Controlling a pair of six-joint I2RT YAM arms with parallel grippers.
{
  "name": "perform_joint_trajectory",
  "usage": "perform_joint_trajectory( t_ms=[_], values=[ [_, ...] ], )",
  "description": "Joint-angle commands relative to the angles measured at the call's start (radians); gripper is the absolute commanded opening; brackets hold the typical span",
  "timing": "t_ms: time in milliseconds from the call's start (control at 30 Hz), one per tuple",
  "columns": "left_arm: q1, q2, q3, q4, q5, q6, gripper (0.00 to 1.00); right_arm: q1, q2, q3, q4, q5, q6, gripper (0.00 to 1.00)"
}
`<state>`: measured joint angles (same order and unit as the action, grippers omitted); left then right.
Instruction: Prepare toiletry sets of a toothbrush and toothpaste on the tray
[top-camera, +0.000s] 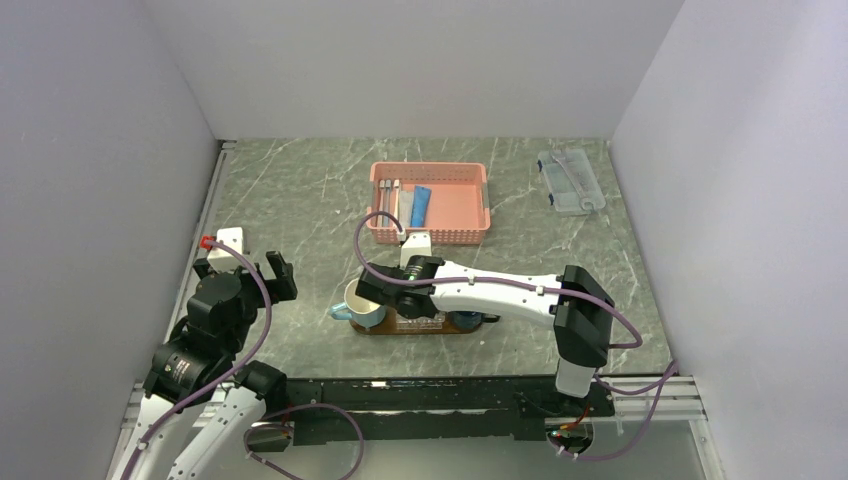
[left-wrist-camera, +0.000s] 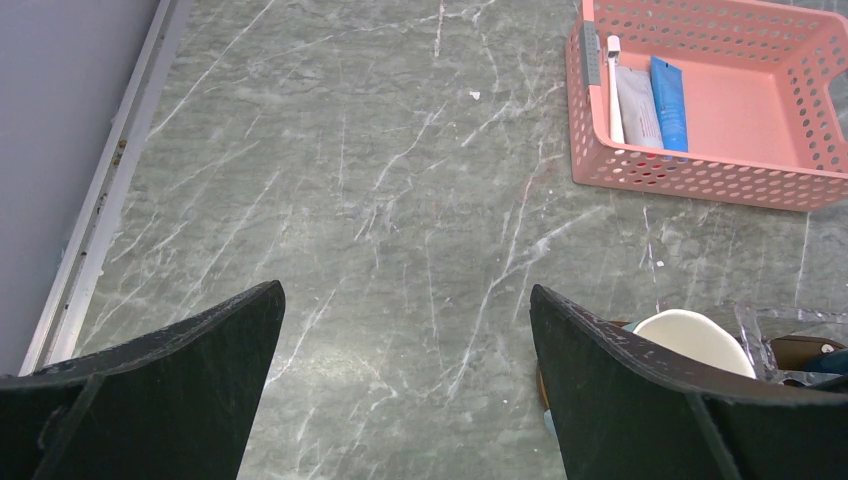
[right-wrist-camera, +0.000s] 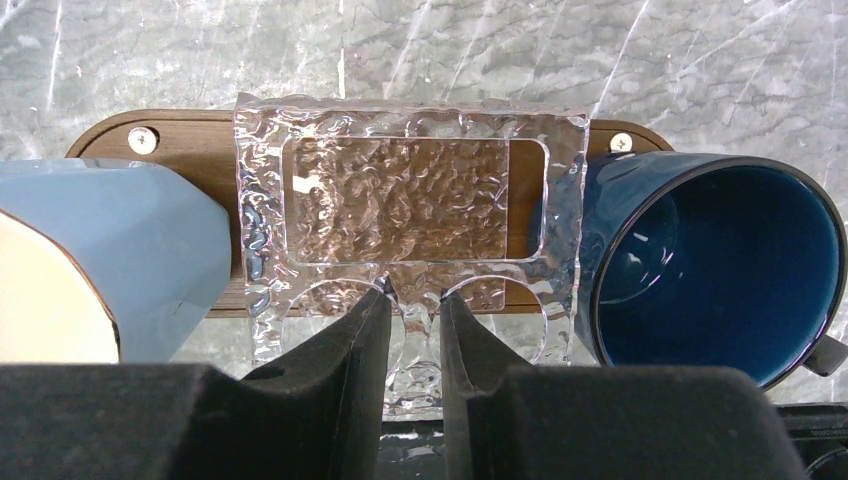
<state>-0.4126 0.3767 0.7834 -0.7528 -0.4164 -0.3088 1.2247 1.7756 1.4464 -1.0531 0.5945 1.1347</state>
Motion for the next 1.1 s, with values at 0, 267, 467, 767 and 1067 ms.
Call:
perform_joint_trajectory(
  t_ms=[0, 267, 467, 767, 1067],
  values=[
    [0.006, -0.001, 0.008, 0.016, -0.004, -0.003, 0.99, 0.006, 0.000, -0.002, 0.004, 0.019, 0.019, 0.01],
    [0.006, -0.004, 0.008, 0.016, -0.004, -0.003, 0.99, 0.007, 0.005, -0.003, 0.012, 0.014, 0.021, 0.04],
    [0.006, -0.004, 0.008, 0.016, -0.004, -0.003, 0.99, 0.008, 0.010, 0.003, 0.022, 0.008, 0.019, 0.05],
    [0.006, -0.004, 0.008, 0.016, -0.004, -0.002, 0.99, 0.013, 0.014, 0.008, 0.027, 0.007, 0.018, 0.06],
    [0.006, -0.002, 0.007, 0.016, -0.004, -0.003, 0.99, 0.018, 0.007, 0.008, 0.030, 0.008, 0.020, 0.12]
  ],
)
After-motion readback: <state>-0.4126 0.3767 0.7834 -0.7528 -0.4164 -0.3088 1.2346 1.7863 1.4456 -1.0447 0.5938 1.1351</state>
